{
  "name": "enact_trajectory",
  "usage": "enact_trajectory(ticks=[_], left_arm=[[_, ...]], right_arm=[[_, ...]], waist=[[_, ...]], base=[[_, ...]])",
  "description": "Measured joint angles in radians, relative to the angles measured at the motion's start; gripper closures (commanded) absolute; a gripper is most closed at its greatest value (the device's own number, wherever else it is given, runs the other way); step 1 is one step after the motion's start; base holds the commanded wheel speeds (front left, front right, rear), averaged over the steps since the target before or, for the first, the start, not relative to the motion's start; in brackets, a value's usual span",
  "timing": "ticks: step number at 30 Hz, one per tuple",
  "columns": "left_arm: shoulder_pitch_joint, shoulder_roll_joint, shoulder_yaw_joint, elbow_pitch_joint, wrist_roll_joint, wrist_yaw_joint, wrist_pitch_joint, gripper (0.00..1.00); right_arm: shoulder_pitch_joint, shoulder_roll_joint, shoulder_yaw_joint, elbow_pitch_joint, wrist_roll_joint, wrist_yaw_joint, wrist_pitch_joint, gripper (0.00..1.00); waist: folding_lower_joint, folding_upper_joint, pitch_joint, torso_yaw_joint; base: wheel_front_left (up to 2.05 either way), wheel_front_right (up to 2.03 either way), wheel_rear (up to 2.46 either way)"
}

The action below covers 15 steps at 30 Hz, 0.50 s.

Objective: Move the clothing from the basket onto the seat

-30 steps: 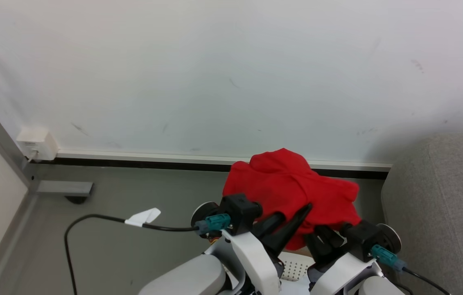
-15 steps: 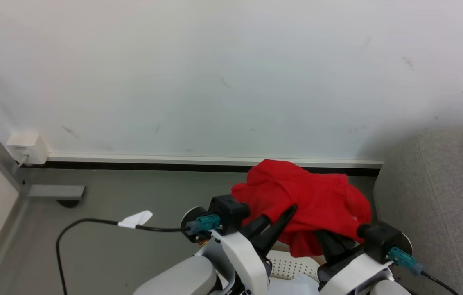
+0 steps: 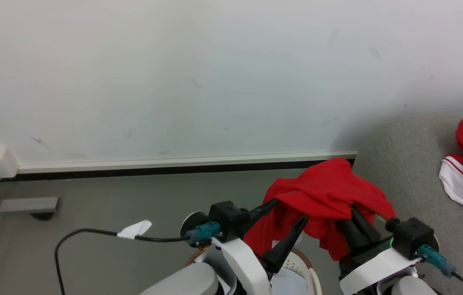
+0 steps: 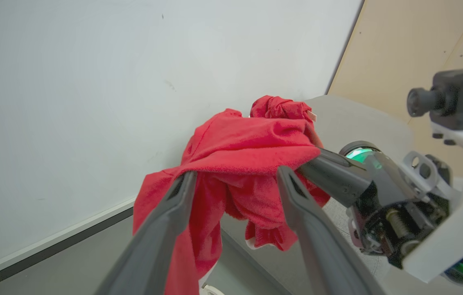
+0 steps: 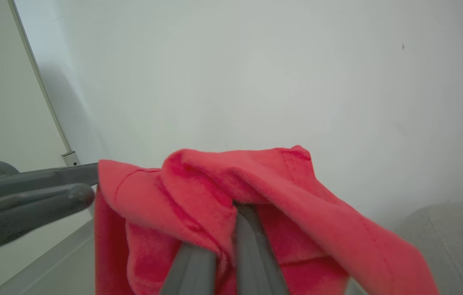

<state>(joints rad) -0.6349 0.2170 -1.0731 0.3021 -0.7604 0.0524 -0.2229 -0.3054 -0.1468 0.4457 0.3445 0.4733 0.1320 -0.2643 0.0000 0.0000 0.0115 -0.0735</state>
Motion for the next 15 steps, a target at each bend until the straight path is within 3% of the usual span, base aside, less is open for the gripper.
enact_trajectory(ticks=[15], left_arm=[[0.004,0.024,0.003,-0.040,0.061,0.019,-0.027,0.00]], right_arm=[[-0.001,-0.073,-0.159,-0.093,-0.036,0.000,0.000,1.00]], waist=[[0.0000,0.0000,0.032,-0.173]], base=[[0.00,0.00,0.00]])
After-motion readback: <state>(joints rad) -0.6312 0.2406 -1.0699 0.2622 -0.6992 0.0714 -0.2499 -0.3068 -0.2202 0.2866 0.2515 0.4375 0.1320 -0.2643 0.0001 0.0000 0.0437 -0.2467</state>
